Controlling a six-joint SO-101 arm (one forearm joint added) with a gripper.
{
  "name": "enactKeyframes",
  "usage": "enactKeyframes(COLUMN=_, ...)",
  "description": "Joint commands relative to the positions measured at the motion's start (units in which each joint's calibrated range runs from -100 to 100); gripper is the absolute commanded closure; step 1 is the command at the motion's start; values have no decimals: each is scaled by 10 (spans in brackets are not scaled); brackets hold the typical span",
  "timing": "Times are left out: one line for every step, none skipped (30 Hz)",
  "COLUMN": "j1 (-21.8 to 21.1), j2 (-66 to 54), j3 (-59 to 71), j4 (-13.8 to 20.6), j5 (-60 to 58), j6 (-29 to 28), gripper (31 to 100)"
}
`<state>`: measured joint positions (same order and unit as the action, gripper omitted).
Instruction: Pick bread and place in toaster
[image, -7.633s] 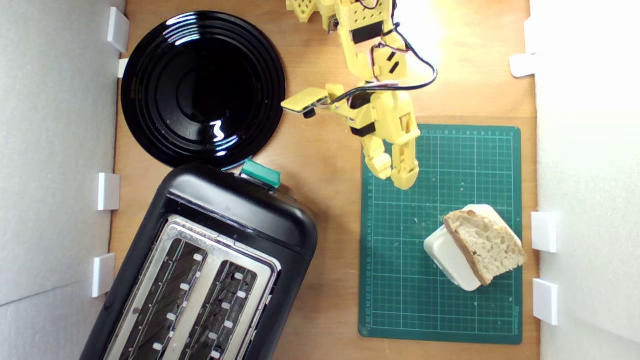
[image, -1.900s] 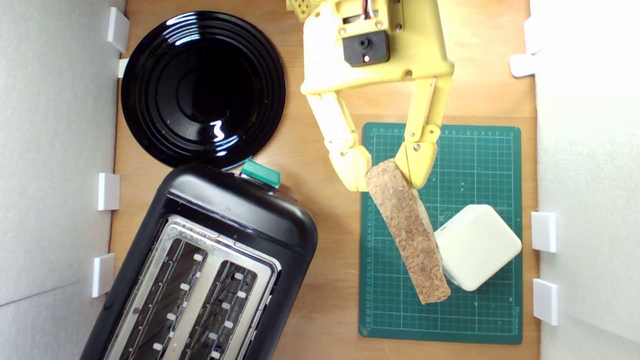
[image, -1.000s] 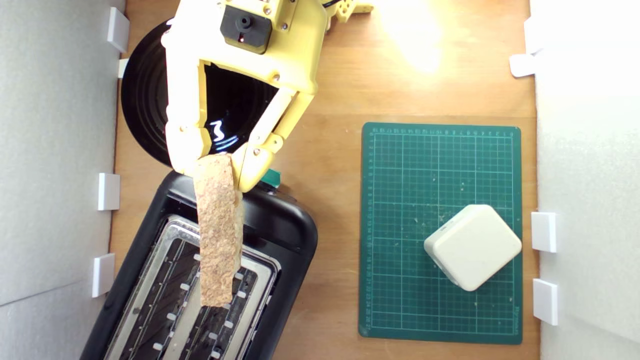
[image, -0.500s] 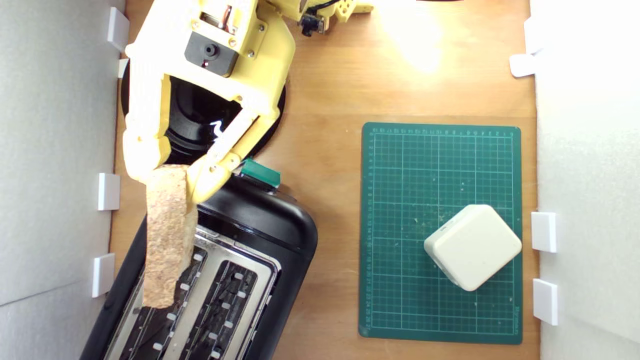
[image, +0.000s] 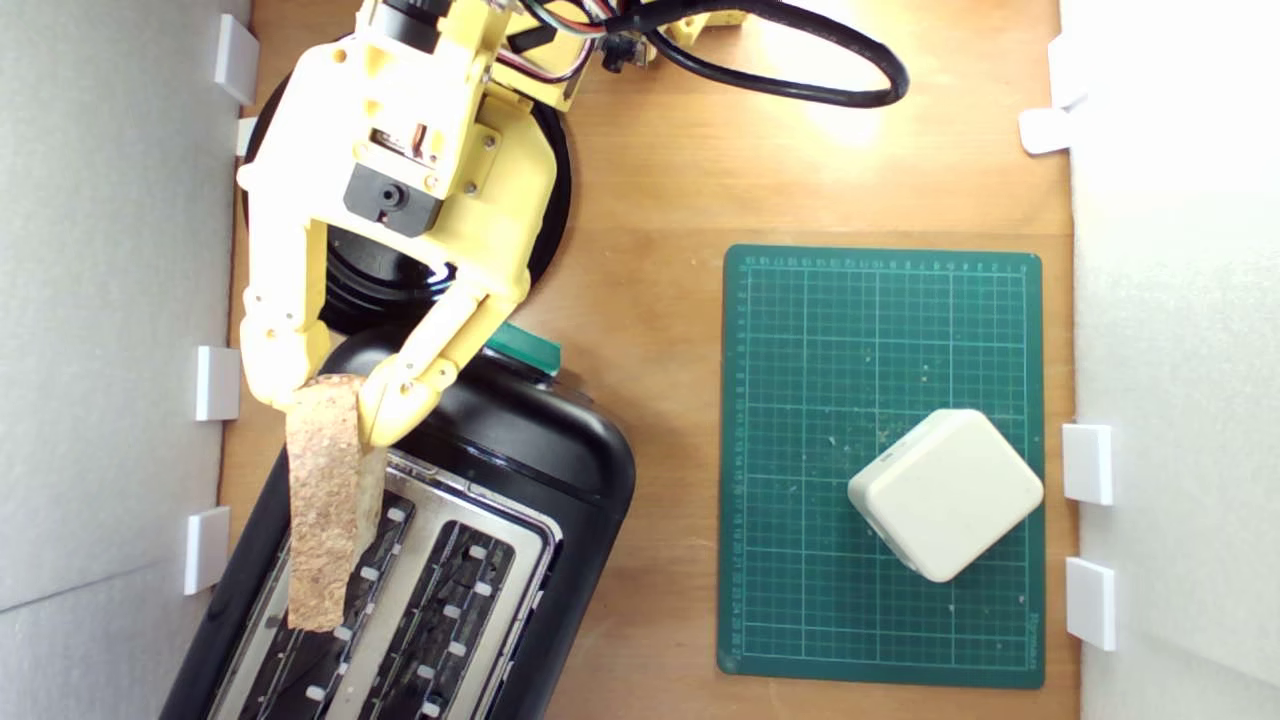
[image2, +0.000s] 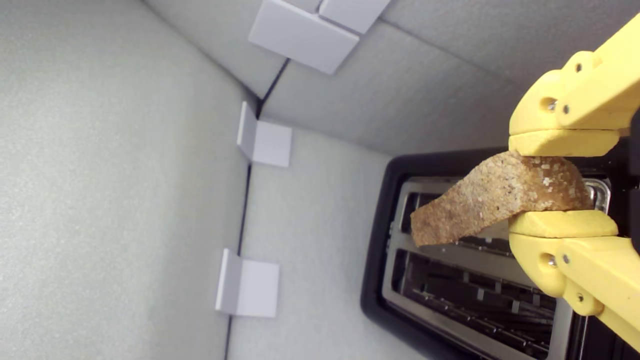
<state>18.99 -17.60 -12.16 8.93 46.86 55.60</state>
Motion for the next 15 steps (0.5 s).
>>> enactKeyframes(j1=5, j2=3, j3=-39, j4=1, j5=-3, j6=-2, gripper=736)
enactKeyframes(j1=5, j2=7, j3=-39, j4=1, j5=-3, j6=-2, gripper=736)
enactKeyframes(j1=5, j2=11, j3=-39, j4=1, j5=-3, j6=-1, gripper=736)
enactKeyframes(j1=5, j2=15, j3=-39, j4=1, j5=-3, j6=-2, gripper=736)
enactKeyframes(j1=5, j2=17, j3=-39, j4=1, j5=-3, j6=-2, gripper=736)
enactKeyframes(j1=5, j2=21, j3=-39, j4=1, j5=-3, j6=-2, gripper=736)
enactKeyframes(j1=5, j2=23, j3=-40, j4=1, j5=-3, j6=-2, gripper=736)
enactKeyframes(j1=5, j2=25, j3=-40, j4=1, j5=-3, j6=-2, gripper=736)
enactKeyframes(j1=5, j2=27, j3=-40, j4=0, j5=-3, j6=-3, gripper=736)
enactKeyframes(j1=5, j2=30, j3=-40, j4=-1, j5=-3, j6=-3, gripper=736)
enactKeyframes(j1=5, j2=32, j3=-40, j4=-1, j5=-3, j6=-3, gripper=736)
enactKeyframes(j1=5, j2=35, j3=-40, j4=-3, j5=-3, j6=-3, gripper=736)
enactKeyframes(j1=5, j2=36, j3=-40, j4=-4, j5=-3, j6=-3, gripper=736)
enactKeyframes(j1=5, j2=39, j3=-40, j4=-1, j5=-3, j6=-8, gripper=736)
enactKeyframes(j1=5, j2=40, j3=-40, j4=0, j5=-4, j6=-15, gripper=736)
